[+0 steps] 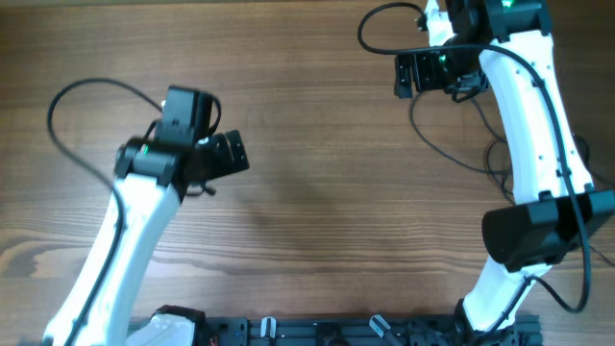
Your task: Untangle cables
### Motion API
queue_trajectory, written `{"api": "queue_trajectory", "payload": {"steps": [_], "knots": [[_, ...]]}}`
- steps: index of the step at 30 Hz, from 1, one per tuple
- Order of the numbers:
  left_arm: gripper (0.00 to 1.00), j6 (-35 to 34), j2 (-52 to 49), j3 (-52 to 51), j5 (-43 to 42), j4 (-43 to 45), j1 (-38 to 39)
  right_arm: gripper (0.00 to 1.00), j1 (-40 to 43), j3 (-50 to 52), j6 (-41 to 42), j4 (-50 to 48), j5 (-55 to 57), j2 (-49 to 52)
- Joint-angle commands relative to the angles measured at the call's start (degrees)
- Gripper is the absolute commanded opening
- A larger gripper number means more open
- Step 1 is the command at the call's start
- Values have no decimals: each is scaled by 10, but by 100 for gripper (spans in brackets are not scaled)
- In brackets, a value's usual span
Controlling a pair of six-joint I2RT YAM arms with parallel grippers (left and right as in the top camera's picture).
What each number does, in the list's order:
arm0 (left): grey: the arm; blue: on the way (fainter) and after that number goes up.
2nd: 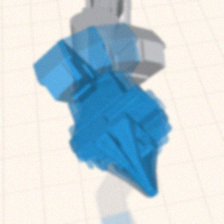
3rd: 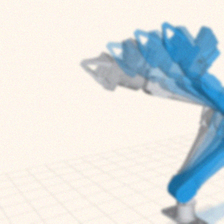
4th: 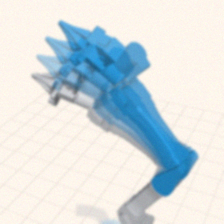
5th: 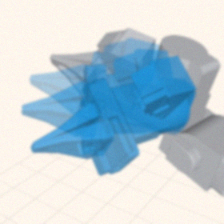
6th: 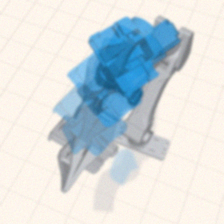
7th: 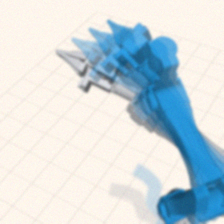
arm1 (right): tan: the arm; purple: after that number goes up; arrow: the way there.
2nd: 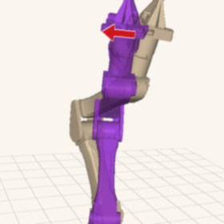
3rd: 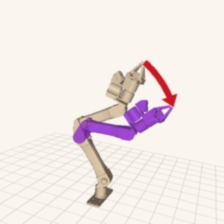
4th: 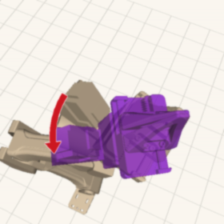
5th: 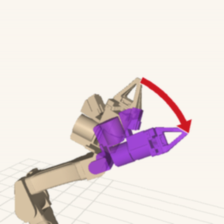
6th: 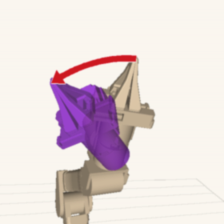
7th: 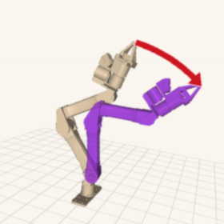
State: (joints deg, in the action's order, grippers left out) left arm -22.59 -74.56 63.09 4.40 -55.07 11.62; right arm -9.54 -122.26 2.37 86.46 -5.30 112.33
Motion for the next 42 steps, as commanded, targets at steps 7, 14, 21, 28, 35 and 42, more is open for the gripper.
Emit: {"api": "queue_trajectory", "payload": {"steps": [7, 14, 21, 28, 35, 42], "knots": [[100, 2, 379, -169, -13, 24, -3, 100, 22, 410, 7, -255, 19, -357], [100, -8, 494, -182, 4, -1, -3, 100, 22, 584, 23, -319, 98, -648], [100, -8, 493, -182, 4, -1, -3, 100, 22, 584, 23, -313, 98, -654], [100, -8, 493, -182, 4, -1, -3, 100, 22, 584, 23, -313, 98, -568], [100, -8, 493, -182, 4, -1, -3, 100, 22, 590, 23, -307, 98, -588], [100, -8, 493, -182, 4, -1, -3, 100, 22, 803, -7, -570, 35, -813]]}}
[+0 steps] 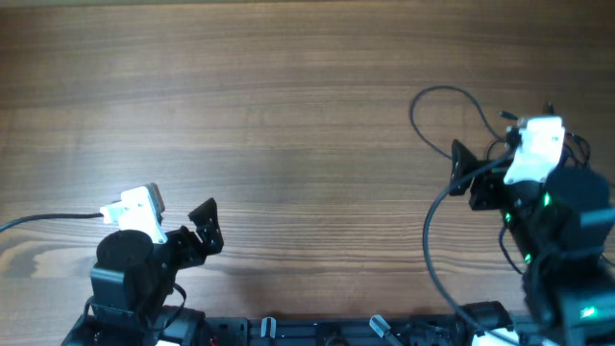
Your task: Untangle cables
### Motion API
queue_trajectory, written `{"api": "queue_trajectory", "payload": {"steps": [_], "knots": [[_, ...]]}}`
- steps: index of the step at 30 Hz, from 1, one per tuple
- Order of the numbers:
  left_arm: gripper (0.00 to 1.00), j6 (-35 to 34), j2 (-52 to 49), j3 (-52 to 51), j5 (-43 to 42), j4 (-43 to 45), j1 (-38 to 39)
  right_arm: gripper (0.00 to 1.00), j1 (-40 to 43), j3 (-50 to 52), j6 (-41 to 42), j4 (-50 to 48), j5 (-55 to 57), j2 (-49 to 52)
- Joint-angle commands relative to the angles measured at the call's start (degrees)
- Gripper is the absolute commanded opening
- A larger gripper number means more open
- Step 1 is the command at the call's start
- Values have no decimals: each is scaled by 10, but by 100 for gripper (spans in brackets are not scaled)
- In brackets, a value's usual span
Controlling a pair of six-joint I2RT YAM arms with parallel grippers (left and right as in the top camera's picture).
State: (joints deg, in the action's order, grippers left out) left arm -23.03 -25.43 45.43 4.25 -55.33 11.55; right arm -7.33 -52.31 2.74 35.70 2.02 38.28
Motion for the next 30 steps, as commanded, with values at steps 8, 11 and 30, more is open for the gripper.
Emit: {"api": "queue_trajectory", "payload": {"steps": [8, 11, 30], "knots": [[100, -3, 2, -5, 6, 2, -2, 100, 0, 351, 15, -295, -51, -330], [100, -3, 2, -5, 6, 2, -2, 100, 0, 416, 2, -389, -47, -379], [100, -3, 2, -5, 6, 2, -2, 100, 47, 520, -120, -364, -40, -381]]}}
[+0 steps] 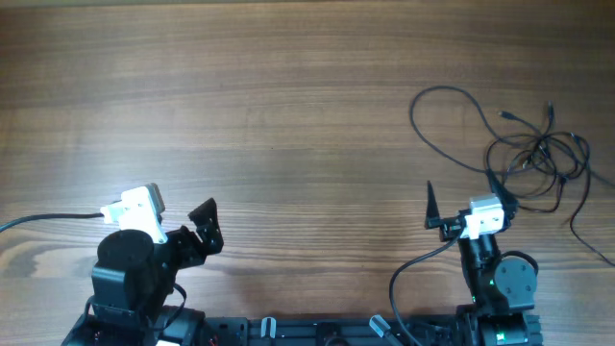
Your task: Untangle cables
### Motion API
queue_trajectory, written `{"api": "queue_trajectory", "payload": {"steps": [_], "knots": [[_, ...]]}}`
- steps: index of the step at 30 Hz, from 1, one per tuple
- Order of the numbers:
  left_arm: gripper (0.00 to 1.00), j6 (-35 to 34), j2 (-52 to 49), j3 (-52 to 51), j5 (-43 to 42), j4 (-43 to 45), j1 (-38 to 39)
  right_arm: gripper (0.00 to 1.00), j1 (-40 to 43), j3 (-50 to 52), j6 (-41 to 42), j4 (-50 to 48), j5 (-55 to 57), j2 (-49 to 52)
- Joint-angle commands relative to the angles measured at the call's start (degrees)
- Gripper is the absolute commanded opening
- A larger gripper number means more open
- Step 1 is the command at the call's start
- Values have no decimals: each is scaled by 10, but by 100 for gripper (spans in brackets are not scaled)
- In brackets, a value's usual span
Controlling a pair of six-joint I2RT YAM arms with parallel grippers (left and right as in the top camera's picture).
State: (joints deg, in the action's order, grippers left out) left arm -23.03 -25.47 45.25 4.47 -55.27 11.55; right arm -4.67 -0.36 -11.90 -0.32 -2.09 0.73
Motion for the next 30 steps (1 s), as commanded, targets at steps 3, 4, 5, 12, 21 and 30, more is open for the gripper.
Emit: {"api": "queue_trajectory", "payload": {"steps": [3, 4, 5, 12, 21, 30], "knots": [[100, -3, 2, -4, 3, 1, -2, 100, 26, 1, 52, 1, 7, -5], [100, -3, 2, -4, 3, 1, -2, 100, 26, 1, 69, 0, 15, -5], [100, -3, 2, -4, 3, 1, -2, 99, 26, 1, 88, 0, 26, -5], [100, -3, 2, -4, 3, 1, -2, 100, 27, 1, 150, -5, 61, -5], [100, -3, 2, -4, 3, 1, -2, 100, 27, 1, 149, -5, 61, -5], [100, -3, 2, -4, 3, 1, -2, 100, 27, 1, 149, -5, 61, -5]]}}
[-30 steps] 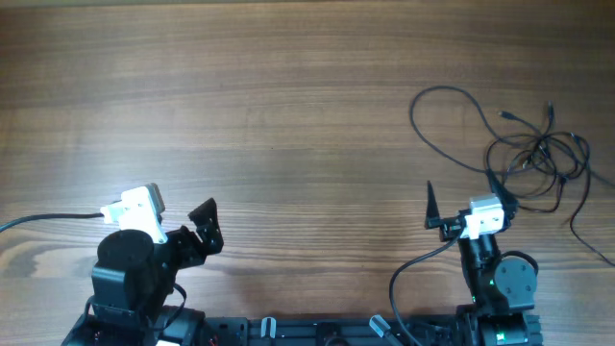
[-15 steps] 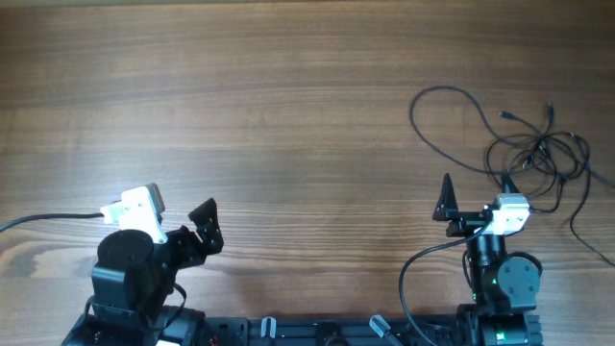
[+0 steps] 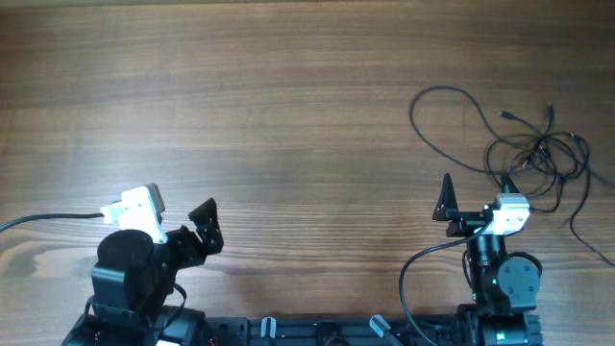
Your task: Untangle cables
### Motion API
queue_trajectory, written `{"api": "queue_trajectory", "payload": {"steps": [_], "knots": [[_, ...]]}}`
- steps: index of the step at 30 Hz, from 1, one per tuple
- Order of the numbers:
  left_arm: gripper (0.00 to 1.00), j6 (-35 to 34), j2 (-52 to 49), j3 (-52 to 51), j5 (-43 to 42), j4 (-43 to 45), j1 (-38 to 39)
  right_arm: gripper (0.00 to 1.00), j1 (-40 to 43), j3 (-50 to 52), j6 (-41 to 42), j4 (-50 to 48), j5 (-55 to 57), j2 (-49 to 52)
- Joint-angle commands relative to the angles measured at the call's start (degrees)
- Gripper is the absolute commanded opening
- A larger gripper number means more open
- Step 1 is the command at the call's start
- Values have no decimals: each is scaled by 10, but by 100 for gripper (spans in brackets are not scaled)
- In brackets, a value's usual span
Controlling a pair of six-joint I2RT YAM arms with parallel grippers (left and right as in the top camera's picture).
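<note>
A tangle of thin black cables (image 3: 529, 154) lies on the right side of the wooden table, with one big loop (image 3: 450, 113) reaching left and a strand (image 3: 580, 219) trailing toward the right edge. My right gripper (image 3: 447, 202) is folded back near the front edge, below and left of the tangle and apart from it. It is seen edge-on, so its opening is unclear. My left gripper (image 3: 206, 225) rests folded at the front left, fingers apart and holding nothing.
The wooden table (image 3: 288, 115) fills the overhead view. The left arm's own black cable (image 3: 48, 218) runs off the left edge. A black rail with the arm bases (image 3: 317, 332) lines the front edge.
The right arm's wrist has shifted slightly to the right near the front edge. The left arm and the cable tangle have not moved.
Both arms were stretched out over the table, the right one over the cables at the far right. Then the left arm was folded at the front edge and the right was halfway back. Then the right arm was folded too, with the tangle lying uncovered.
</note>
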State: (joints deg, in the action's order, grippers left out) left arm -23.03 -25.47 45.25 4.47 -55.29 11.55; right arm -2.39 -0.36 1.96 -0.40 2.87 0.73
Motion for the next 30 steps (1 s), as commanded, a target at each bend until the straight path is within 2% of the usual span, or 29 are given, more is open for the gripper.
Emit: {"api": "queue_trajectory", "payload": {"steps": [1, 5, 7, 12, 15, 21, 24, 27, 30], "knots": [[100, -3, 2, -4, 3, 2, -2, 100, 4, 1, 11, -4, 11, -5], [100, 1, 5, -7, -4, -11, -31, 100, 4, 1, 11, -4, 12, -5], [100, 1, 32, -47, -31, 26, -69, 100, 4, 1, 11, -4, 12, -5], [100, 1, 176, -229, -99, 215, -127, 100, 4, 1, 11, -4, 12, -5], [100, 1, 245, -317, -104, 345, -145, 100, 4, 1, 11, -4, 12, -5], [100, 7, 253, -404, -80, 558, -144, 100, 4, 1, 11, -4, 12, -5], [100, 47, 253, -447, -67, 664, -135, 100, 4, 1, 11, -4, 12, -5], [100, 52, 253, -449, -12, 623, -129, 100, 4, 1, 11, -4, 12, -5], [100, 60, 253, -449, -17, 544, -129, 100, 4, 1, 11, -4, 12, -5]]}}
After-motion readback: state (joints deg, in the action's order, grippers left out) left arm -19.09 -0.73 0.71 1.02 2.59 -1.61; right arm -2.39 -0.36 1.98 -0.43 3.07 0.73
